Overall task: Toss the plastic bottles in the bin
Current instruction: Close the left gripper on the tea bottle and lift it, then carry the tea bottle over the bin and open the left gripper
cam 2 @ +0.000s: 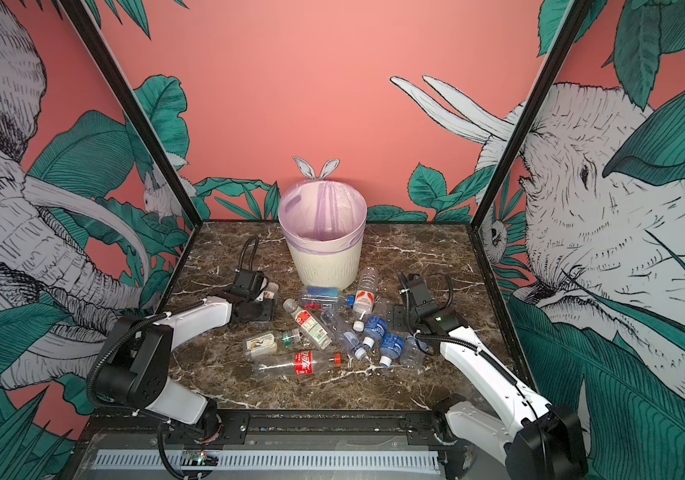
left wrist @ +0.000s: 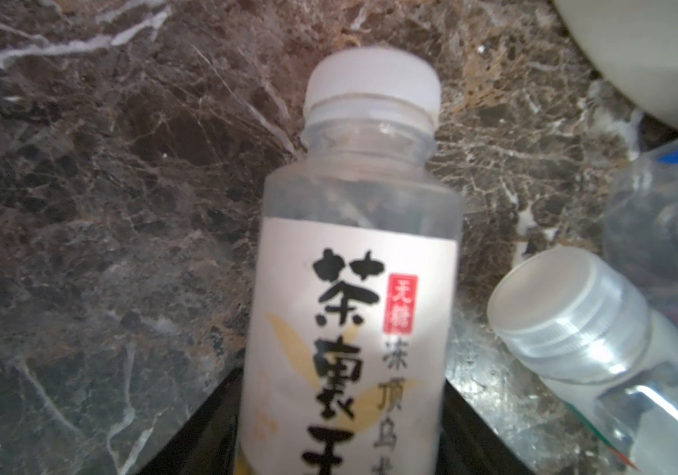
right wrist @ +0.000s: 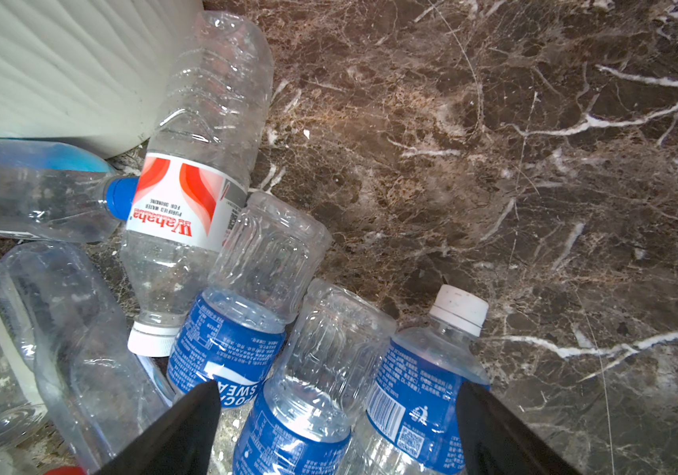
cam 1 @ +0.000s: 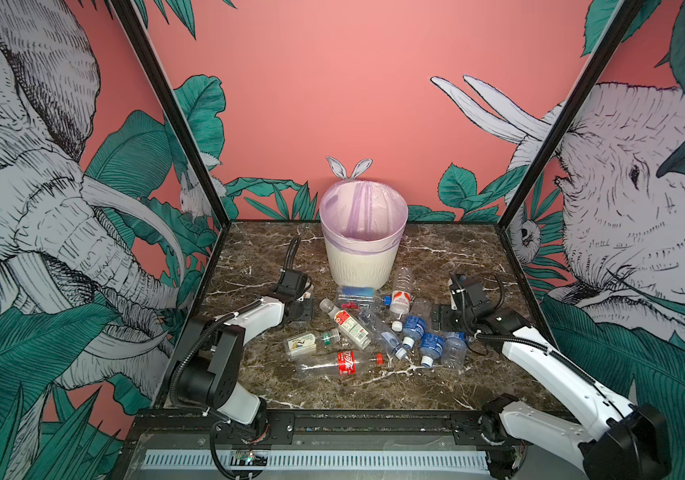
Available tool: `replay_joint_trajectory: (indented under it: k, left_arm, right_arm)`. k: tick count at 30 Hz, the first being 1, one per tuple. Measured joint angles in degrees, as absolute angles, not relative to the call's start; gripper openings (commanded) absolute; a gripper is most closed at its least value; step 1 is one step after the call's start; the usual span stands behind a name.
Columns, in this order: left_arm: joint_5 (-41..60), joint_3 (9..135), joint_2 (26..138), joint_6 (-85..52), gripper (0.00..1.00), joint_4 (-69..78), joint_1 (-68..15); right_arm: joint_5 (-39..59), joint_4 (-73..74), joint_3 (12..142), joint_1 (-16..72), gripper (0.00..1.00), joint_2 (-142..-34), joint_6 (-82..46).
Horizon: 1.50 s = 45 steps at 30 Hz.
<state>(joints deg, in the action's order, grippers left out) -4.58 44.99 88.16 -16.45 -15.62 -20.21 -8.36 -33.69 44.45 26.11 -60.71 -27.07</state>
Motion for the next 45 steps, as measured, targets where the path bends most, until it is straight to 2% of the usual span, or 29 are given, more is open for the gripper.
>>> replay_joint_trajectory:
  k: [6,14,18,22,30,37,45]
  left_arm:
    - [-5.08,44.99,88.71,-16.12,0.53,-16.19,-20.21]
    - [-6.26,44.95,85.38,-15.35,0.43,-16.43,-20.21]
    - [-7.03,44.23,80.6,-15.14,0.42,-16.23,-20.21]
    - [-7.05,42.17,74.5,-14.87,0.36,-15.97,-20.21]
    - [-5.41,38.79,56.58,-13.85,0.35,-16.51,-20.49]
    - [-3.92,35.57,37.26,-13.5,0.35,-17.1,-24.75]
    - [-2.33,36.21,28.45,-13.52,0.35,-21.37,-27.07]
  right_arm:
    - [-8.47,-33.71,44.45,26.26,0.92,-60.71,-27.11]
    - [-8.69,-33.71,44.45,26.83,0.91,-60.71,-27.46]
    - [-9.45,-33.69,44.45,27.22,0.91,-60.69,-27.88]
    - [-10.24,-33.67,44.45,27.73,0.91,-60.36,-27.92]
    - [-11.27,-31.53,41.58,28.71,0.93,-58.48,-26.98]
    - [-11.55,-29.5,40.56,29.56,0.93,-57.39,-26.37]
    - [-11.55,-28.45,40.56,30.44,0.93,-58.22,-26.35]
